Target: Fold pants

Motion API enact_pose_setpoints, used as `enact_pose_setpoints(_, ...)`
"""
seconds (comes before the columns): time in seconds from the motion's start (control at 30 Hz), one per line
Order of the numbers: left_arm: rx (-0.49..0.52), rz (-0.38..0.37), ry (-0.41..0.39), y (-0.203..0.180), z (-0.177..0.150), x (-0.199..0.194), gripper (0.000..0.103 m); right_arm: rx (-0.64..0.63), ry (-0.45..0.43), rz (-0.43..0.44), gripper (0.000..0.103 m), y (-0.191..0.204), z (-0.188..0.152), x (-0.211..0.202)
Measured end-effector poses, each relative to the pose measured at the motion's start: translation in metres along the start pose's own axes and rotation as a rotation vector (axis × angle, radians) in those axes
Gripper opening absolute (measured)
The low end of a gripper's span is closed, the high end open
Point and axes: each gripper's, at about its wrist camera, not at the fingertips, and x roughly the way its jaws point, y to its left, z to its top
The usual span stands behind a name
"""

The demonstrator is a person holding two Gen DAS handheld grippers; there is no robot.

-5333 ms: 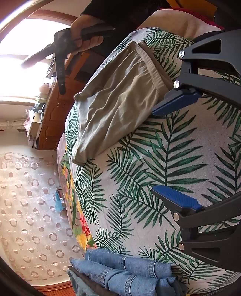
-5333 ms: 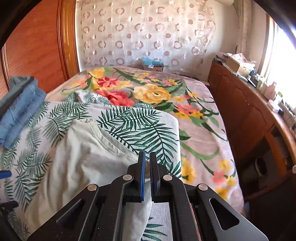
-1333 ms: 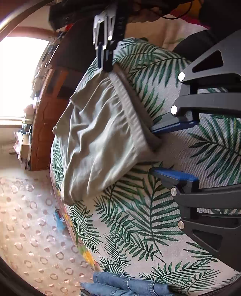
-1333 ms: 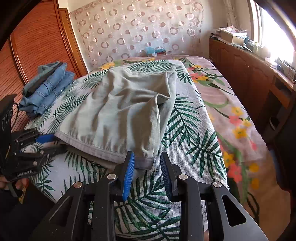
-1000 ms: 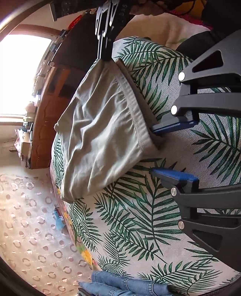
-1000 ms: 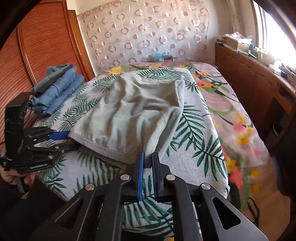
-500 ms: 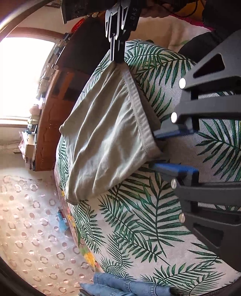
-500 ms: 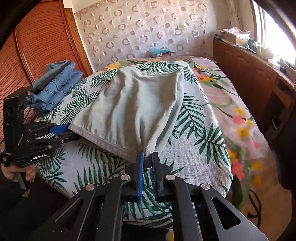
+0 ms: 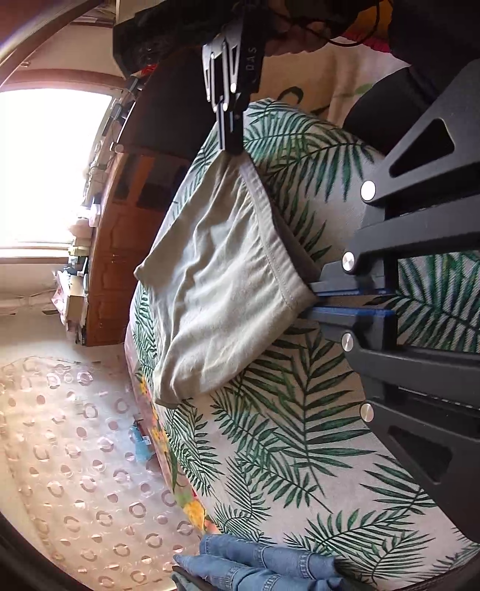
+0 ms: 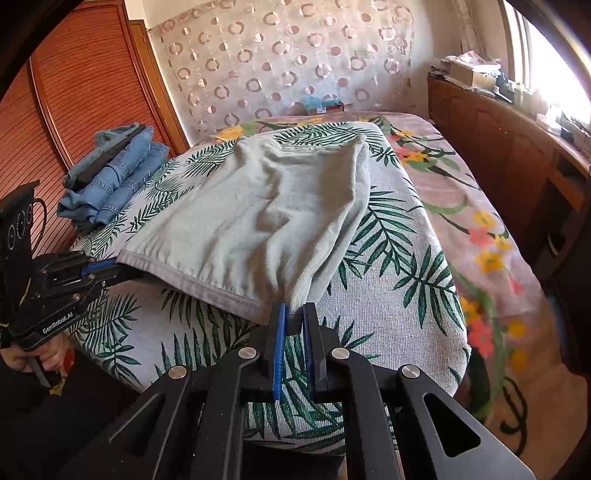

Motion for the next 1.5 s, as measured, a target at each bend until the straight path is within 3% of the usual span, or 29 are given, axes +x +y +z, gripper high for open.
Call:
enact_pose_setpoints(0.27, -0.015, 0.006, 0.032, 0.001, -0.002, 0.006, 0.005, 0.016, -0.01, -0.001, 0.008, -0.003, -0.002, -0.006)
enact_pose_setpoints(0.43, -0.022, 0.012, 0.04, 0.002, -0.001, 0.002, 0.016, 0.0, -0.016, -0.007, 0.008, 0.001, -0.002, -0.007)
enact_pose_setpoints(0.67, -0.041, 0.027, -0.007, 0.01, 0.002, -0.018, 0.049, -0.009, -0.028, -0.025, 0.012, 0.002, -0.001, -0.009)
enact_pose_setpoints(0.8, -0.079, 0.036, -0.038, 0.019, 0.006, -0.023, 0.083, 0.0, -0.032, -0.024, 0.019, -0.001, -0.001, -0.009)
enact_pose_setpoints(1.07, -0.132, 0.049, -0.034, 0.035, 0.015, -0.008, 0.083, 0.009, -0.042, -0.029, 0.032, -0.002, 0.0, -0.002)
enact_pose_setpoints(1.5, -0.136, 0.045, 0.031, 0.033, 0.018, 0.026, 0.083, 0.022, -0.023, -0.052, 0.032, -0.008, -0.003, 0.016)
